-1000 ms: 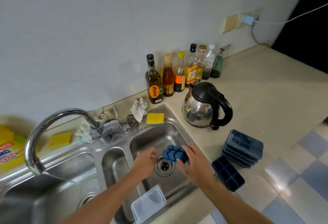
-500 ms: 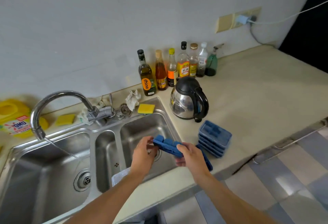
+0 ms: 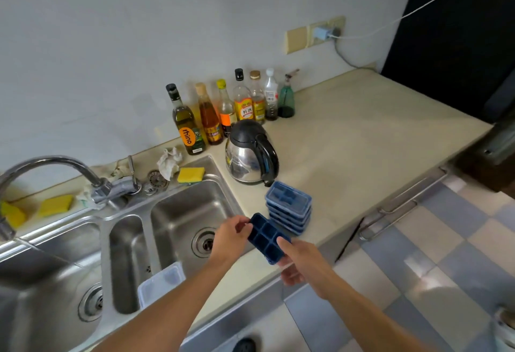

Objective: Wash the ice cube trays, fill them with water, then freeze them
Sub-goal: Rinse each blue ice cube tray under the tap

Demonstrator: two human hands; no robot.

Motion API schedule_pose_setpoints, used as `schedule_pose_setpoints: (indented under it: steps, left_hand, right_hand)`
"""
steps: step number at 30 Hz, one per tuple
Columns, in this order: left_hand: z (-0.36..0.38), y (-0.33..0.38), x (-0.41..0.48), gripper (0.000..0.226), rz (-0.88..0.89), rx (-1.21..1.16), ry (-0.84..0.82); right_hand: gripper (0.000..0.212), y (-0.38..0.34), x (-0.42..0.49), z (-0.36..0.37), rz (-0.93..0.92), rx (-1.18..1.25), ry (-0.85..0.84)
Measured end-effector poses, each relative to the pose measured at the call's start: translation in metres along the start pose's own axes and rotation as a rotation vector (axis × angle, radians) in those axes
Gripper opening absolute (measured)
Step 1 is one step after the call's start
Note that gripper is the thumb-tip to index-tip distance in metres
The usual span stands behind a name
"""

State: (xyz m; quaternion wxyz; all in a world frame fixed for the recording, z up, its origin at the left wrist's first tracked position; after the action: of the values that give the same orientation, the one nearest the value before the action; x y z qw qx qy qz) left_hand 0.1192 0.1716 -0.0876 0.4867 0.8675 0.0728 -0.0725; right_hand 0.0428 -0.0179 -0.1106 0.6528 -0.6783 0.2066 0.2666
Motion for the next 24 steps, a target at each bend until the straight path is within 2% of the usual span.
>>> schedule_pose_setpoints:
  steps: [8,16,21,24]
  left_hand:
    - [0.029,0.0,0.027,0.023,0.027,0.189,-0.164]
    - [0.046,-0.017,0.043,0.033,0.061,0.27,-0.277]
    - [0.052,-0.031,0.043,0.04,0.093,0.308,-0.288]
    - [0.056,-0.045,0.041,0.042,0.054,0.291,-0.321]
  right_hand:
    - [0.033,0.014,0.014,-0.011,0.119,0.041,0.028]
    - [0.033,0.033,0.037,-0.01,0.172,-0.093,0.044]
    - [0.033,0.043,0.048,-0.016,0.127,-0.207,0.059]
    - [0.041,0.043,0.049,-0.023,0.117,-0.318,0.103]
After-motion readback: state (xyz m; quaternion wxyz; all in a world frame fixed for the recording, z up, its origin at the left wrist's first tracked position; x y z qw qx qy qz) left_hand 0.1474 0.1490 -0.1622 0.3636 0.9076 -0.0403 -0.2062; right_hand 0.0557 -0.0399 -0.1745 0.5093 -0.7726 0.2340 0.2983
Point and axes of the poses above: each hand's wrist, its own x-axis towards the middle knuckle, its own z-axis out of the palm, y = z × x, the point moved 7 cm from there along x, towards the middle knuckle, and after that the axes turned 3 degrees about -x, right-handed, at the moved point
